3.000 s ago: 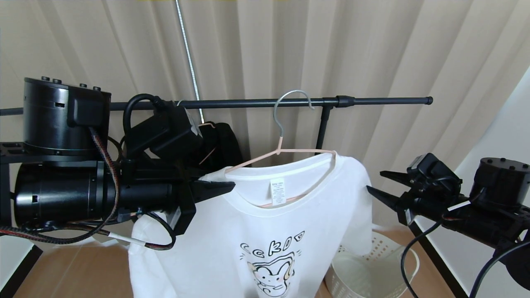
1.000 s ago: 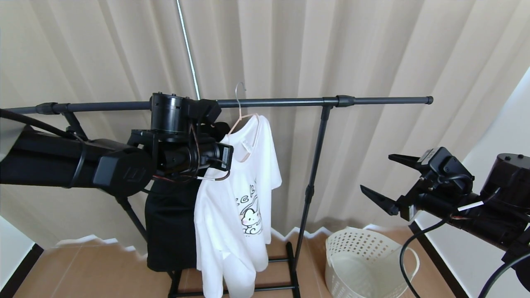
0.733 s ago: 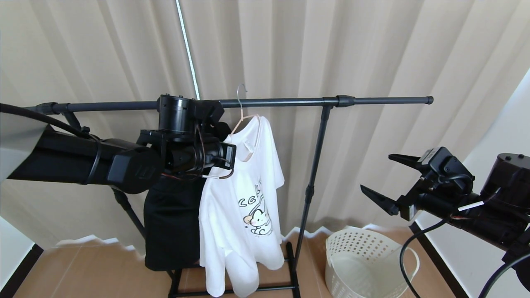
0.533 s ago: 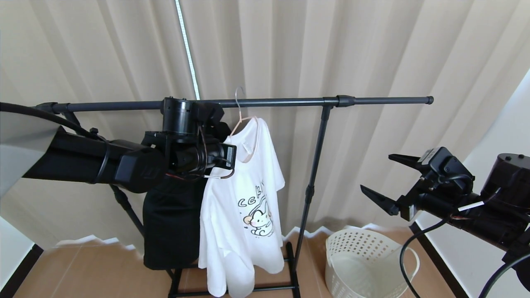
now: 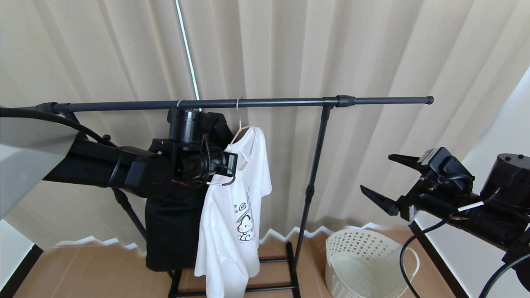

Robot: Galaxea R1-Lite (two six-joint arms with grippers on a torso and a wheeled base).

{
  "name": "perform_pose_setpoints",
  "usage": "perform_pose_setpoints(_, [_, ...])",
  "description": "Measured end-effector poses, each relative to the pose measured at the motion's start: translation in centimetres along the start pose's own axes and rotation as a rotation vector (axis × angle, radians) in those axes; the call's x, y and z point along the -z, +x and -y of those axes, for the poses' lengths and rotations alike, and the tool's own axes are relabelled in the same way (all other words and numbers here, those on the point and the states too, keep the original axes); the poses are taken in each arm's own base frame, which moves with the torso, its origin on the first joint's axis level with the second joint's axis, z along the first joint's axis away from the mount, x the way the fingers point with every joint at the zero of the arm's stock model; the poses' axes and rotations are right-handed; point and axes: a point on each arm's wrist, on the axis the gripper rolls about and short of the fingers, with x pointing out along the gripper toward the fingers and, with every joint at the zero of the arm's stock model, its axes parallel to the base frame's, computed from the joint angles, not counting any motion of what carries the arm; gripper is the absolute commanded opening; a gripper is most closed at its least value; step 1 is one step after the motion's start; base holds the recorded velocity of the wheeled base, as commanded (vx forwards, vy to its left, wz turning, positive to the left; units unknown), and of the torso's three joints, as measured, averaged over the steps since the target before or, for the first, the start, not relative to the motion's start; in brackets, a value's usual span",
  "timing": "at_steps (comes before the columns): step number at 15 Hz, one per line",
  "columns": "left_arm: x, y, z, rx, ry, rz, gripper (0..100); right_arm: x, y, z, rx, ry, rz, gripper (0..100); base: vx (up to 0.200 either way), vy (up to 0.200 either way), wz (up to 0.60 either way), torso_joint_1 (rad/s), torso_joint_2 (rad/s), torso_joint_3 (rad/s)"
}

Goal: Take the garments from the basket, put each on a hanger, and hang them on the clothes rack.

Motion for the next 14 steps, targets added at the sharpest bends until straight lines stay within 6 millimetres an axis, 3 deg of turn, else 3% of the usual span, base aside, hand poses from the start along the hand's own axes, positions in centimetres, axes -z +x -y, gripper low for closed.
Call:
perform_pose_setpoints(12, [0.62, 0.08, 0.0, -0.019, 0.003, -0.02, 0, -0.03, 0.01, 0.02, 0.0, -0.001, 0.001, 100, 0.0, 0.0, 0.0, 0.0, 0.0, 0.0])
perform_pose_setpoints(13, [0.63, 0.06, -0.01, -0.02, 0.003, -0.02, 100, -0.03, 0.01, 0.02, 0.0, -0.001, 0.001, 100, 0.0, 0.0, 0.0, 0.0, 0.0, 0.0])
perform_pose_setpoints(14, [0.59, 0.02, 0.0, -0.025, 0.003, -0.018, 100, -0.11, -0.05, 0.03, 0.002, -0.002, 0.004, 100, 0.0, 0.0, 0.0, 0.0, 0.0, 0.0])
